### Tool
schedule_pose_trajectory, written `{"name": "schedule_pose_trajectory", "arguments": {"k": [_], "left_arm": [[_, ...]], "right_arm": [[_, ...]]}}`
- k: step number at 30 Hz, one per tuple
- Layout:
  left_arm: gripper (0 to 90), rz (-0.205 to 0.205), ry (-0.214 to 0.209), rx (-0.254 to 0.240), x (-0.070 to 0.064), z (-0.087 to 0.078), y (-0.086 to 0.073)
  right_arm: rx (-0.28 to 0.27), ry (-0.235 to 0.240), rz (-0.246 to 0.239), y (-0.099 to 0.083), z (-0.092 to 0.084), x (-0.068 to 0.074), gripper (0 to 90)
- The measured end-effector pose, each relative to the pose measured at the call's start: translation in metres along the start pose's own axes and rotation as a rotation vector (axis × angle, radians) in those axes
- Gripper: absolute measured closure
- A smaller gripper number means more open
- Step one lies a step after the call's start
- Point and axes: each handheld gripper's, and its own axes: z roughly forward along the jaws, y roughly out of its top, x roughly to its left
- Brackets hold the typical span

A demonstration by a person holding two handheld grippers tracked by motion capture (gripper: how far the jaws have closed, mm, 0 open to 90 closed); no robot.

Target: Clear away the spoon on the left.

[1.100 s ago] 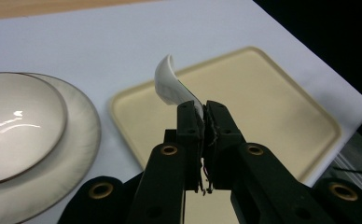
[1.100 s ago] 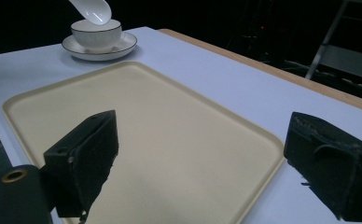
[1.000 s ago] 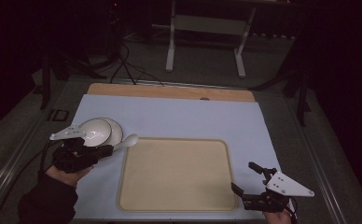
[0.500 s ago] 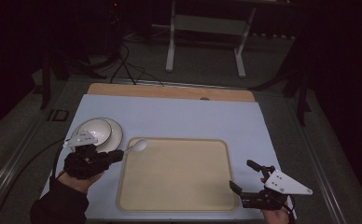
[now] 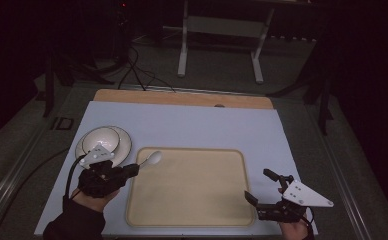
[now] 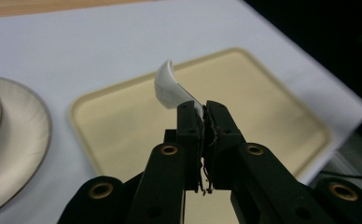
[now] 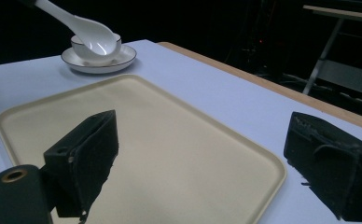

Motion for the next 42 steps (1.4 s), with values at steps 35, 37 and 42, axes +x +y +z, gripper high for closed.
{"name": "schedule_pose_trajectory", "arguments": {"k": [35, 37, 42], "left_arm": [[85.9, -0.069, 0.189, -0.159, -0.048, 0.026, -0.050], [85.9, -0.083, 0.192, -0.157, -0.048, 0.032, -0.055], [85.8, -0.081, 0.214, -0.164, -0.052, 0.043, -0.065]], "right_arm": [[-0.012, 0.008, -0.004, 0.000, 0.001, 0.000, 13.5], [-0.016, 0.007, -0.002, 0.000, 0.001, 0.000, 13.2], [-0.029, 0.003, 0.003, 0.000, -0.001, -0.001, 12.2]]}}
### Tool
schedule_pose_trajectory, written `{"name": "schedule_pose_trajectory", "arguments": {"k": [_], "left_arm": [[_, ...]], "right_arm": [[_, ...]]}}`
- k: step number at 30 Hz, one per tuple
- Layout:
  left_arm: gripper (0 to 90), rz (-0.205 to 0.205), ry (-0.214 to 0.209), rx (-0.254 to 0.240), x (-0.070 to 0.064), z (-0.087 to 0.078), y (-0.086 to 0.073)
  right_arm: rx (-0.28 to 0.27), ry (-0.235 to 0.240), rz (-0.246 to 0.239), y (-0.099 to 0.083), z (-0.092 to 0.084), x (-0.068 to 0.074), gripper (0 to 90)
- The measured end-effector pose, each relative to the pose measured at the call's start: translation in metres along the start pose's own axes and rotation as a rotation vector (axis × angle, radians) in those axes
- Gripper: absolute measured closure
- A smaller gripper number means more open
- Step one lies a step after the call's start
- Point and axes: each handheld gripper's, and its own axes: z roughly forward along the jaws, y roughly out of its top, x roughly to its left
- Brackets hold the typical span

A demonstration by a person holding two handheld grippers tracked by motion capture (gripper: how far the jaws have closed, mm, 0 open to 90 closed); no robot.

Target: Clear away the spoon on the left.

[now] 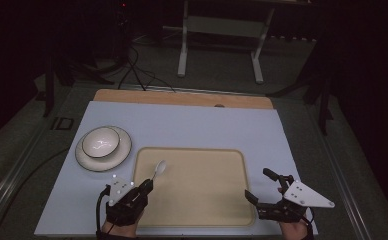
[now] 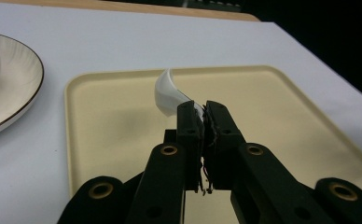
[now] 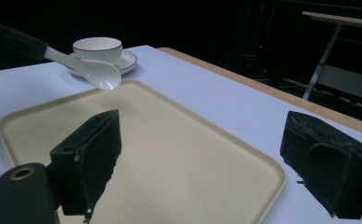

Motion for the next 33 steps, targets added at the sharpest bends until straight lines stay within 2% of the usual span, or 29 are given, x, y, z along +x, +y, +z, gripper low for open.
{"name": "schedule_pose_trajectory", "arguments": {"k": [1, 3, 5, 8, 15, 22, 23, 29, 33], "left_arm": [[85.8, -0.006, 0.004, -0.011, 0.000, 0.001, -0.002], [85.8, 0.009, 0.030, -0.011, -0.002, 0.003, -0.004], [85.8, -0.006, 0.058, -0.032, -0.002, 0.006, -0.008], [85.8, -0.020, 0.086, -0.034, -0.002, 0.011, -0.013], [85.8, -0.015, 0.108, -0.009, -0.004, 0.023, -0.021], [85.8, -0.012, 0.131, -0.022, -0.007, 0.031, -0.027], [85.8, -0.014, 0.145, -0.026, -0.007, 0.032, -0.029], [85.6, -0.047, 0.138, -0.012, -0.005, 0.039, -0.034], [85.3, -0.050, 0.134, 0.028, -0.005, 0.043, -0.040]], "right_arm": [[-0.001, -0.001, 0.001, 0.000, 0.000, 0.000, 11.7], [-0.004, -0.003, -0.001, 0.000, 0.000, 0.000, 11.0], [-0.010, -0.008, 0.000, 0.000, -0.001, 0.001, 10.7], [-0.018, -0.009, 0.001, 0.001, -0.002, 0.000, 10.6], [-0.008, -0.001, 0.003, 0.001, -0.001, 0.001, 10.6], [-0.005, 0.000, -0.002, 0.000, -0.001, 0.001, 10.6], [-0.004, -0.001, -0.002, 0.000, -0.001, 0.001, 10.6], [0.013, 0.006, -0.007, 0.000, 0.002, 0.002, 10.6], [0.013, 0.004, -0.007, -0.001, 0.001, 0.001, 10.6]]}}
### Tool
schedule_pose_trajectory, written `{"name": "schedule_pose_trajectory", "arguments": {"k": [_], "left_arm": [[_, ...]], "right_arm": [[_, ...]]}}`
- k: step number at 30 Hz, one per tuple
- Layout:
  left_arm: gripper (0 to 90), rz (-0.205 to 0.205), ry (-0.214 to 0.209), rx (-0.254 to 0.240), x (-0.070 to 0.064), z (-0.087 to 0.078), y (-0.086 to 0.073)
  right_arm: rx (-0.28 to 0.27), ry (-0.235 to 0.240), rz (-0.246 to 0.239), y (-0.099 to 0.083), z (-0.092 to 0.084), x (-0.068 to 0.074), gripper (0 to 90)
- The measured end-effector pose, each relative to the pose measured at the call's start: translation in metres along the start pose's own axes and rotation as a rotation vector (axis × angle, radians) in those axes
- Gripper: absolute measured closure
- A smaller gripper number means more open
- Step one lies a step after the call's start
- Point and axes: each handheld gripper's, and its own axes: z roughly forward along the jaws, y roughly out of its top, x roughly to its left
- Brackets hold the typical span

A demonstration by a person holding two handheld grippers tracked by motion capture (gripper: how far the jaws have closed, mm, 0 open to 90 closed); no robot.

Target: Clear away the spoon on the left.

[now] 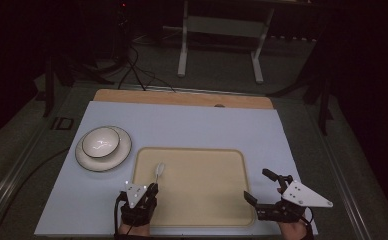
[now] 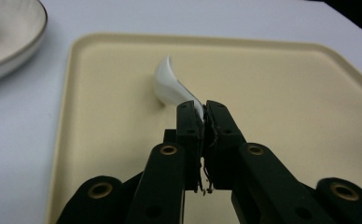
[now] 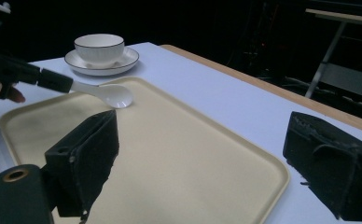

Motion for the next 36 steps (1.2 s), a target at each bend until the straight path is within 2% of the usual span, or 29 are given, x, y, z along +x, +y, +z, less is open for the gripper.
{"name": "schedule_pose_trajectory", "arguments": {"k": [3, 8, 14, 18, 23, 25, 29, 36], "left_arm": [[85.0, -0.004, 0.003, 0.010, -0.001, 0.001, -0.005], [84.7, -0.016, 0.007, 0.060, 0.000, 0.006, -0.010], [83.0, -0.010, 0.033, 0.094, 0.000, 0.010, -0.013], [80.8, -0.021, 0.046, 0.137, 0.003, 0.014, -0.015], [79.0, -0.035, 0.064, 0.159, 0.007, 0.018, -0.016], [78.9, -0.039, 0.064, 0.182, 0.009, 0.021, -0.017], [75.8, -0.017, 0.079, 0.189, 0.008, 0.023, -0.017], [70.2, -0.014, 0.098, 0.186, 0.009, 0.024, -0.015]], "right_arm": [[-0.001, -0.002, 0.000, 0.000, -0.001, -0.001, 10.6], [0.006, -0.004, -0.002, 0.000, 0.000, 0.000, 10.6], [0.017, -0.006, -0.007, -0.001, 0.002, 0.000, 10.6], [0.026, -0.003, -0.008, -0.001, 0.003, 0.000, 10.6], [0.026, 0.000, -0.002, -0.002, 0.003, -0.001, 10.6], [0.026, 0.001, -0.001, -0.002, 0.002, -0.001, 10.6], [0.027, 0.002, -0.002, -0.002, 0.003, -0.001, 10.6], [0.032, 0.008, 0.001, -0.002, 0.003, -0.001, 10.6]]}}
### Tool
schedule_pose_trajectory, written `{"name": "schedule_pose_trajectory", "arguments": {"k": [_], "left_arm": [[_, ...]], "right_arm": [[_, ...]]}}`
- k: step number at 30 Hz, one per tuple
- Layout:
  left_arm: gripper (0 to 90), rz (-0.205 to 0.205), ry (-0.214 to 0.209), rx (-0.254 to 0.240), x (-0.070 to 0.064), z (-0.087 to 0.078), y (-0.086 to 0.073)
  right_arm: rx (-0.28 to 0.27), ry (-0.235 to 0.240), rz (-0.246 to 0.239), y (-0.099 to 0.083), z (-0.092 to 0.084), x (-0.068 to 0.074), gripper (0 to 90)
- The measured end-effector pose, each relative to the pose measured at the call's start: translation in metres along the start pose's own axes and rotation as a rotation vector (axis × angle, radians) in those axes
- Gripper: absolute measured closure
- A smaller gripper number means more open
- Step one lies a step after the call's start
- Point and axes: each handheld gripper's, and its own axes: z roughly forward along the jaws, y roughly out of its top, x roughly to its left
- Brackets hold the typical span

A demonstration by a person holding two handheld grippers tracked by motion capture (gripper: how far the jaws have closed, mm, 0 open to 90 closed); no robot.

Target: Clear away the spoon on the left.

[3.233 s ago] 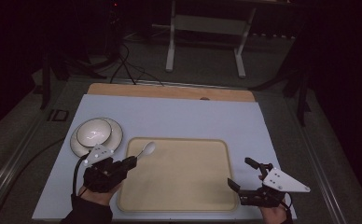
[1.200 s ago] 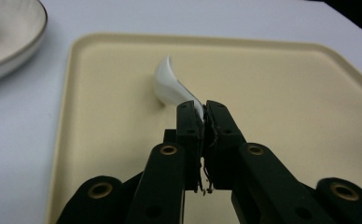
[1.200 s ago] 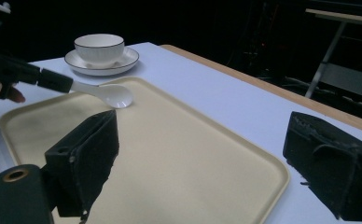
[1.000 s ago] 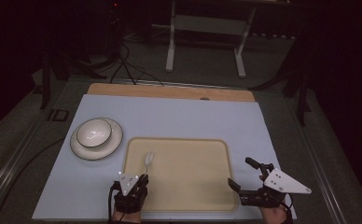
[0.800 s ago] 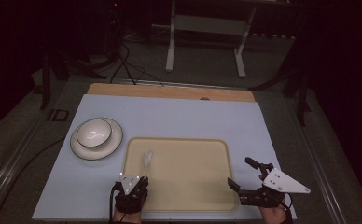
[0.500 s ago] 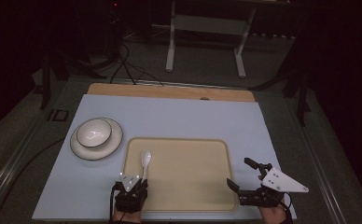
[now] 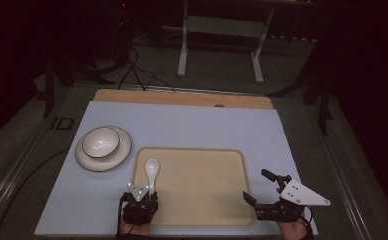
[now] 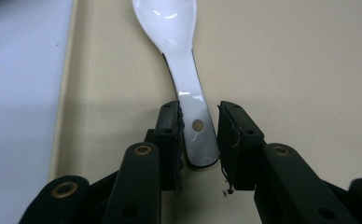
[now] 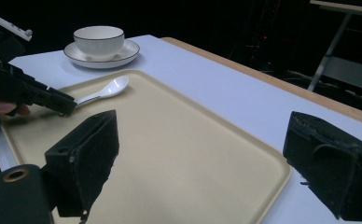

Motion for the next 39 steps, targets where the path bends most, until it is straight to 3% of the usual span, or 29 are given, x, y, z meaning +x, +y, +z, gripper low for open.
{"name": "schedule_pose_trajectory", "arguments": {"k": [9, 15, 17, 23, 25, 26, 28, 31, 32, 34, 36, 39], "left_arm": [[61.8, 0.032, 0.012, -0.026, -0.002, -0.006, 0.007], [55.1, 0.088, -0.037, -0.046, -0.006, -0.014, 0.014], [50.3, 0.097, -0.077, -0.051, -0.007, -0.015, 0.017], [39.4, 0.130, -0.108, -0.058, -0.014, -0.020, 0.023], [36.5, 0.154, -0.173, -0.055, -0.017, -0.023, 0.029], [30.0, 0.154, -0.173, -0.055, -0.017, -0.023, 0.029], [26.3, 0.168, -0.227, -0.067, -0.020, -0.028, 0.034], [16.4, 0.208, -0.263, -0.036, -0.024, -0.027, 0.039], [14.5, 0.208, -0.263, -0.036, -0.024, -0.027, 0.039], [11.6, 0.248, -0.267, -0.048, -0.026, -0.027, 0.041], [0.5, 0.265, -0.277, -0.040, -0.026, -0.027, 0.043], [0.0, 0.277, -0.282, -0.055, -0.022, -0.027, 0.043]], "right_arm": [[0.000, 0.000, 0.001, 0.000, 0.000, 0.000, 10.6], [0.000, -0.004, 0.007, -0.001, -0.001, -0.001, 10.6], [0.000, -0.005, 0.005, -0.001, -0.002, -0.001, 10.6], [0.000, -0.013, 0.013, -0.004, -0.005, -0.002, 10.6], [0.000, -0.022, 0.020, -0.006, -0.009, -0.003, 10.6], [0.000, -0.026, 0.023, -0.006, -0.010, -0.004, 10.6], [-0.001, -0.032, 0.027, -0.007, -0.012, -0.004, 10.6], [-0.001, -0.041, 0.026, -0.007, -0.015, -0.004, 10.6], [-0.001, -0.041, 0.026, -0.007, -0.015, -0.004, 10.6], [-0.002, -0.044, 0.024, -0.007, -0.015, -0.003, 10.6], [0.000, -0.046, 0.024, -0.007, -0.015, -0.003, 10.6], [0.004, -0.050, 0.021, -0.008, -0.016, -0.002, 10.6]]}}
